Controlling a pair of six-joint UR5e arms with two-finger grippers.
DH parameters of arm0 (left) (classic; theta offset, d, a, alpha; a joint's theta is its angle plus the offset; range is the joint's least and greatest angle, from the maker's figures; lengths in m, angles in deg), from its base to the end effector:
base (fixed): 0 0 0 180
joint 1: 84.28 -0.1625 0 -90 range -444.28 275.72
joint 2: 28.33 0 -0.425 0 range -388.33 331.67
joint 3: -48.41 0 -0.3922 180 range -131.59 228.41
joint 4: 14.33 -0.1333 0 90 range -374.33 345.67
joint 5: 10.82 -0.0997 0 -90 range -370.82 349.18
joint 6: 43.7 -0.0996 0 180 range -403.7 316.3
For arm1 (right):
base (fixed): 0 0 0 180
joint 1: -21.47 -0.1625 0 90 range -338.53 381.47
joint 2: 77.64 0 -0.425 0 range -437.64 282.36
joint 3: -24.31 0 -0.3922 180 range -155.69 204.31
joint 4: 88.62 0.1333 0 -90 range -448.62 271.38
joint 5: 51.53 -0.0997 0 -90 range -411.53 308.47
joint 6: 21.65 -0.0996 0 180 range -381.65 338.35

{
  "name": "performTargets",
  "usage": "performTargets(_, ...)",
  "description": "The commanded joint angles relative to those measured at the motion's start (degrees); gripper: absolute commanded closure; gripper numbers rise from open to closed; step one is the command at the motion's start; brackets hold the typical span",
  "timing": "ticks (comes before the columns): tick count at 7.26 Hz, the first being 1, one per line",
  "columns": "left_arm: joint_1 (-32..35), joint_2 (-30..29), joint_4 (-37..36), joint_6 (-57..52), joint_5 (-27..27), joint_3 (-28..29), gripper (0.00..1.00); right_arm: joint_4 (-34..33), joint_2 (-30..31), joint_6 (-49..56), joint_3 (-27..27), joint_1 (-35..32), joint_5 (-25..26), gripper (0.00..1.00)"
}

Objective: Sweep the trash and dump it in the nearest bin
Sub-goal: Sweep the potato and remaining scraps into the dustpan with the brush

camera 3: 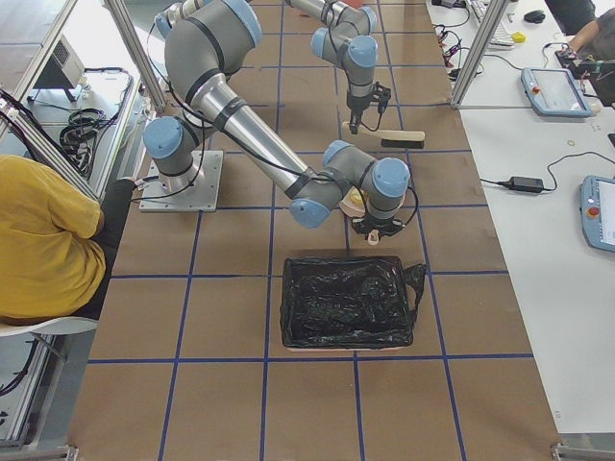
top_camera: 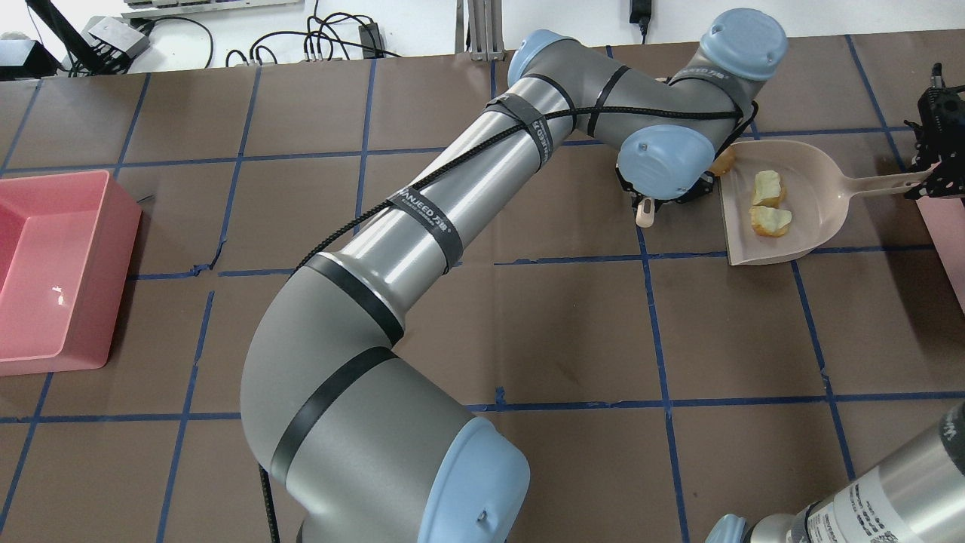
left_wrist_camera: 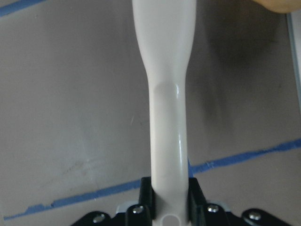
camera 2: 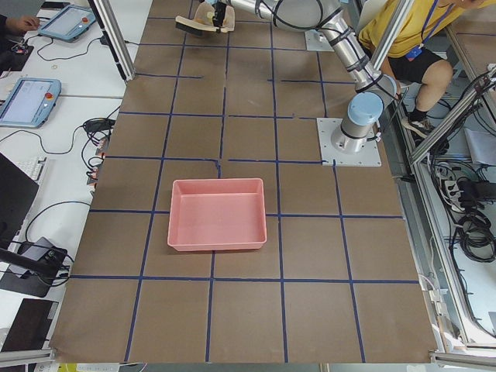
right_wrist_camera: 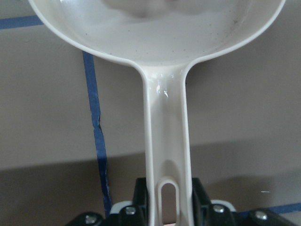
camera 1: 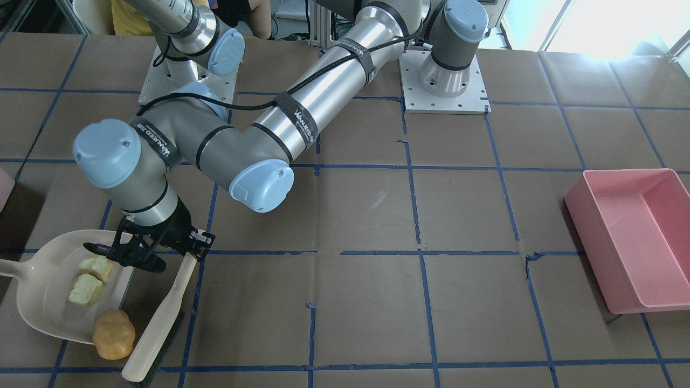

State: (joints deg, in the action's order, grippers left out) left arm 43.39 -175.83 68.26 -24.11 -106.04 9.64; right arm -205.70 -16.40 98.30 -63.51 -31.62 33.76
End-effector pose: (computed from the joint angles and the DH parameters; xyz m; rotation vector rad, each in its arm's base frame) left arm -0.6178 -0.5968 0.2508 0.4810 3.0318 -0.0939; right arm -0.2807 -0.6093 0.2612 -2.0759 2.3439 -0.1289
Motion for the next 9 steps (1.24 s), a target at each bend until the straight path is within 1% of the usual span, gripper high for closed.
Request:
performTargets(1,-0.8,-4.0,-2.1,-10.0,0.2,3.3,0.99,-0.5,0.0,-1.4,0.0,0.0,0.1,1.00)
performTargets(3,-0.8,-4.6,-2.0,-10.9,0.1,3.4,0.99,-0.3,0.0,-3.3,-0.1,0.0,0.5,1.00)
performTargets(5,-0.7,-4.7,-1.6,-14.8,0.4,3.4,0.99,-0.3,0.0,-3.3,-0.1,0.0,0.4,1.00)
performTargets(6,0.0,-4.7,-1.6,-16.1,2.0,3.3,0.99,-0.3,0.0,-3.3,-0.1,0.0,0.5,1.00)
performTargets(7,1.6,-4.4,-1.4,-14.9,3.5,3.4,0.98,-0.3,0.0,-3.3,-0.1,0.0,0.5,1.00)
performTargets(9,5.6,-4.3,-0.9,-7.7,5.1,3.2,0.98,-0.2,0.0,-3.3,-0.1,0.0,0.4,1.00)
